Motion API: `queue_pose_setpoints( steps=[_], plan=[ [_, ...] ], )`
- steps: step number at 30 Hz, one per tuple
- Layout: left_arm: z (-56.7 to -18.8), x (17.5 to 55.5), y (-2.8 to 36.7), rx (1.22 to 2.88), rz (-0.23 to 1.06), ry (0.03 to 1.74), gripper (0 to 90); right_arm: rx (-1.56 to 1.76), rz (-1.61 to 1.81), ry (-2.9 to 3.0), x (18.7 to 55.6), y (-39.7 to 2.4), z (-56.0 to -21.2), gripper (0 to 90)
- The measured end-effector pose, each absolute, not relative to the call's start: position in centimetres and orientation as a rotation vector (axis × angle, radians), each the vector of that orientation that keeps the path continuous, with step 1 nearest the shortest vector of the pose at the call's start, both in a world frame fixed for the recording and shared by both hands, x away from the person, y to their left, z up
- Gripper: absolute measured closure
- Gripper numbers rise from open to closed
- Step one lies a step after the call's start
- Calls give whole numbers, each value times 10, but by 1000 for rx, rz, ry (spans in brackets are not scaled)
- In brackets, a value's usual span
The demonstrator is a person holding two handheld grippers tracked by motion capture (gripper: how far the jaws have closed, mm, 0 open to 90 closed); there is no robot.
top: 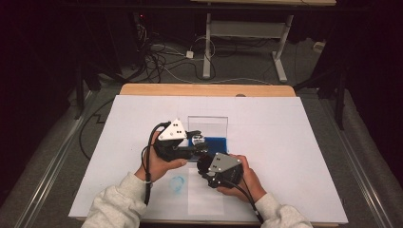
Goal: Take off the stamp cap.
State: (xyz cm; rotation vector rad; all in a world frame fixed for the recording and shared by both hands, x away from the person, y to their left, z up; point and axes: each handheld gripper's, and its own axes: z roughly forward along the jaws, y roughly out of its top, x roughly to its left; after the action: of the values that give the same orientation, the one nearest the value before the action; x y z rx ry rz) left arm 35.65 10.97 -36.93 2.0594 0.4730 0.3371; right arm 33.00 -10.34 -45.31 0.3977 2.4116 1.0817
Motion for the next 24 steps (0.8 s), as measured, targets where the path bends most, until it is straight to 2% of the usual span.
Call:
queue_pose_setpoints(
  steps=[24],
  plan=[
    [-375,362,117,2101,359,510,547,539,1093,2313,322,-160,-434,388]
  ],
)
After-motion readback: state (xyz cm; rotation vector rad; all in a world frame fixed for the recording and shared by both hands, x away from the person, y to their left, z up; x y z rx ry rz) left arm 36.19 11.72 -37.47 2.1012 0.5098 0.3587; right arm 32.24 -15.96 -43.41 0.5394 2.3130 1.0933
